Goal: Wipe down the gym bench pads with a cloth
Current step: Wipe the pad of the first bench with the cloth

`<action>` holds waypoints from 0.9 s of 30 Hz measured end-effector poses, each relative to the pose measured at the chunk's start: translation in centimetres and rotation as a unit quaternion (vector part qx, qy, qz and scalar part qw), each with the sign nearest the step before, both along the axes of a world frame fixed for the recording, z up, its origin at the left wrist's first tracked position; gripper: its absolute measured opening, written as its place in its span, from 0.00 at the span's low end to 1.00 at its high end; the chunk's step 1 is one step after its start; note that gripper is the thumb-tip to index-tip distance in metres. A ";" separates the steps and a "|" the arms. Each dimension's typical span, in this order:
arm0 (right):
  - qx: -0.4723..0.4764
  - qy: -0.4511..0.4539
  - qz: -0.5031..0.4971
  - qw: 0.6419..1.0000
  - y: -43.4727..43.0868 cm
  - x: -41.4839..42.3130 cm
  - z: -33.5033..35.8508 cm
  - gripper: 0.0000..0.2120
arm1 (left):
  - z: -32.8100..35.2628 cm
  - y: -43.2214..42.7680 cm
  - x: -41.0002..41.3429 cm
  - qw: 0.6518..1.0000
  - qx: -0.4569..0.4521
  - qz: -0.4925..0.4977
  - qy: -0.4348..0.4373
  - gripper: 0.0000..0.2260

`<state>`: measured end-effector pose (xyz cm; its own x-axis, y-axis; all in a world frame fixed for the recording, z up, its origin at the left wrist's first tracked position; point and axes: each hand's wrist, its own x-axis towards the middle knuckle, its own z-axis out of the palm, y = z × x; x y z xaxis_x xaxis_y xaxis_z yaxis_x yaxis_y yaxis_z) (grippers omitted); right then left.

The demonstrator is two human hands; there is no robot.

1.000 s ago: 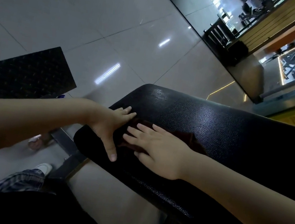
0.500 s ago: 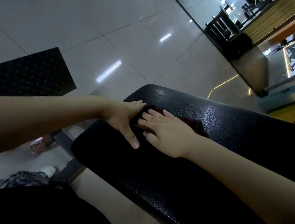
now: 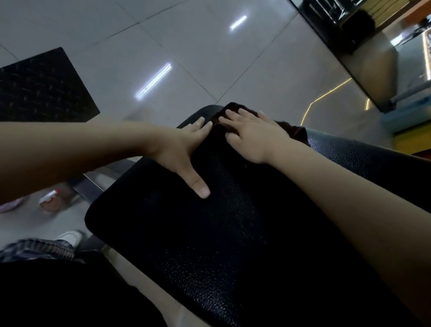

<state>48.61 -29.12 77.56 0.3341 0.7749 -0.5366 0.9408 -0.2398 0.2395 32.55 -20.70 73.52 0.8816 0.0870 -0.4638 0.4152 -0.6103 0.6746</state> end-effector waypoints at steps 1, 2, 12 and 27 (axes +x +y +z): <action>0.001 -0.008 -0.010 1.000 0.7 0.7 -0.2 0.25 | -0.1 -0.1 -0.1 1.000 -0.004 0.004 0.006 0.68; 0.001 -0.016 -0.022 1.000 1.4 1.2 -0.4 0.25 | -0.1 -0.2 -0.1 1.000 -0.007 0.011 0.011 0.68; -0.025 0.020 -0.058 0.998 3.3 0.4 -0.6 0.25 | -0.1 -1.6 -2.8 0.994 -0.016 0.088 0.057 0.55; -0.102 0.239 0.130 0.957 -1.0 -15.8 -2.2 0.26 | -4.5 -1.3 -14.1 0.943 -0.246 0.226 0.009 0.10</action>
<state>32.79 -30.11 75.37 -0.1781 0.6606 -0.7293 0.9759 0.0236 -0.2170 18.50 -22.04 69.03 0.7976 0.2223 -0.5607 0.5720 0.0165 0.8201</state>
